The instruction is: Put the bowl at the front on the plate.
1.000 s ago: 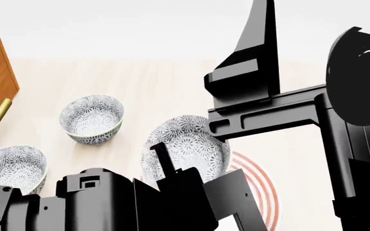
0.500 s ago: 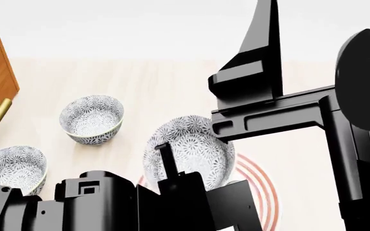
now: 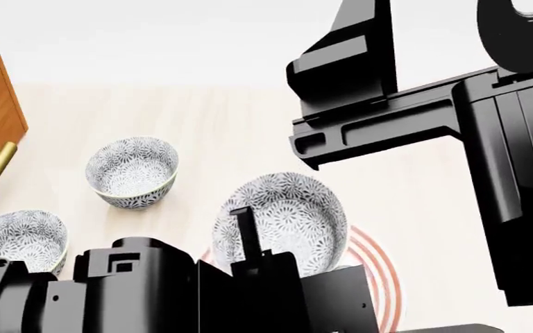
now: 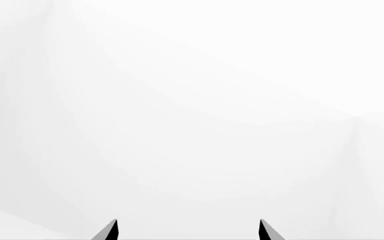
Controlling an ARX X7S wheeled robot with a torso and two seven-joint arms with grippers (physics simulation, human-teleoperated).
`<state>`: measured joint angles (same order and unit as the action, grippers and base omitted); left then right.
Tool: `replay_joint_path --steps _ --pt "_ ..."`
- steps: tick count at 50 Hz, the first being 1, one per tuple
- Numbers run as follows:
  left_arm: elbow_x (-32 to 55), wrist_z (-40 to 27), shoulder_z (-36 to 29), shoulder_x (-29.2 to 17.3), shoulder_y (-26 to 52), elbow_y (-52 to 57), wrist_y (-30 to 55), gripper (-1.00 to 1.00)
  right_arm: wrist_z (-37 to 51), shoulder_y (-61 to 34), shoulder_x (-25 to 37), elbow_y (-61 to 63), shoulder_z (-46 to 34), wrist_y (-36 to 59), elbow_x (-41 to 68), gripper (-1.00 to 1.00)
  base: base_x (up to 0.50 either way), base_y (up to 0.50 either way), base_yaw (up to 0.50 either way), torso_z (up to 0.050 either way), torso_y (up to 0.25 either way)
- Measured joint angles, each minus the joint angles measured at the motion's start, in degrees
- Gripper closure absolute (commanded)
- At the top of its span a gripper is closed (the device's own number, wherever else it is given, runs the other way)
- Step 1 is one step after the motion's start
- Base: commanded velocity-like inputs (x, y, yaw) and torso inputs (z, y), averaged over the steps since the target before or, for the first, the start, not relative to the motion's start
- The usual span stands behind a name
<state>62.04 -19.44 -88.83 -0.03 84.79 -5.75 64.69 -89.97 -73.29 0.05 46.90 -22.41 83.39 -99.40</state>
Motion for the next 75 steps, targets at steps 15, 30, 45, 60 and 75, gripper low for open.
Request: replay_joint_path --steps 15,30,45,60,75 --pt "-2.6 4.2 0.1 0.0 -0.7 0.9 1.3 1.00 0.0 0.3 0.0 0.3 1.3 -0.9 1.0 -1.00 0.00 0.00 0.00 0.000 0.001" --pt "-6.5 8.1 0.1 0.0 -1.9 0.7 1.8 1.00 0.1 1.1 0.1 0.6 2.1 -1.4 1.6 -1.00 0.00 0.00 0.00 0.000 0.000" --pt "-12.3 13.4 0.2 0.0 -3.6 -0.7 1.5 1.00 6.9 1.6 1.9 0.4 2.1 0.5 9.9 -1.00 0.00 0.00 0.00 0.000 0.001" --pt "-16.5 18.0 0.2 0.0 -4.8 -1.3 0.7 1.00 4.7 0.2 1.7 -1.0 0.5 1.2 7.0 -1.00 0.00 0.00 0.00 0.000 0.001" --pt "-21.4 21.9 0.2 0.0 -6.7 -2.5 -0.2 1.00 5.4 1.0 2.5 -0.9 0.1 1.9 7.0 -1.00 0.00 0.00 0.00 0.000 0.000"
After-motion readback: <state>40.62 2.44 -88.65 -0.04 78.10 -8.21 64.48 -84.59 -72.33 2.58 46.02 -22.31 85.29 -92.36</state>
